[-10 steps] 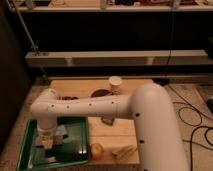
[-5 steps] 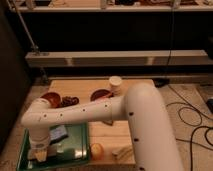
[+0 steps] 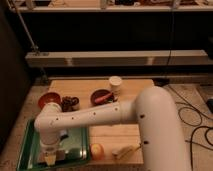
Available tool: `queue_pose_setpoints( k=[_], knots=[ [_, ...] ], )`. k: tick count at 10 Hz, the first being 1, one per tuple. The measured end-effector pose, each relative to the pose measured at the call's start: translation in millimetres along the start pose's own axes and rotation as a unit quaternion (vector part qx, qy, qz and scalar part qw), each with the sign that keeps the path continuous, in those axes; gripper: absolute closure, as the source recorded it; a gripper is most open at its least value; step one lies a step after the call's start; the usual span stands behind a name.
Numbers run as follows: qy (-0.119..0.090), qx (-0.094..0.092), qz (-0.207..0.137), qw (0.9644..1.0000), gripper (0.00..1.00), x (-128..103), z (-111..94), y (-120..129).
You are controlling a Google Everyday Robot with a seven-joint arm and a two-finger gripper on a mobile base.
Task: Wipe tray with eraser
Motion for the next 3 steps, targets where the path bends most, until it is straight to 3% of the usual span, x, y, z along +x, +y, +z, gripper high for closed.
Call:
queue_pose_setpoints(
  k=[3],
  knots=[
    [0.014,-0.004,0.040,0.9991,1.00,-34,-3,-4]
  ],
)
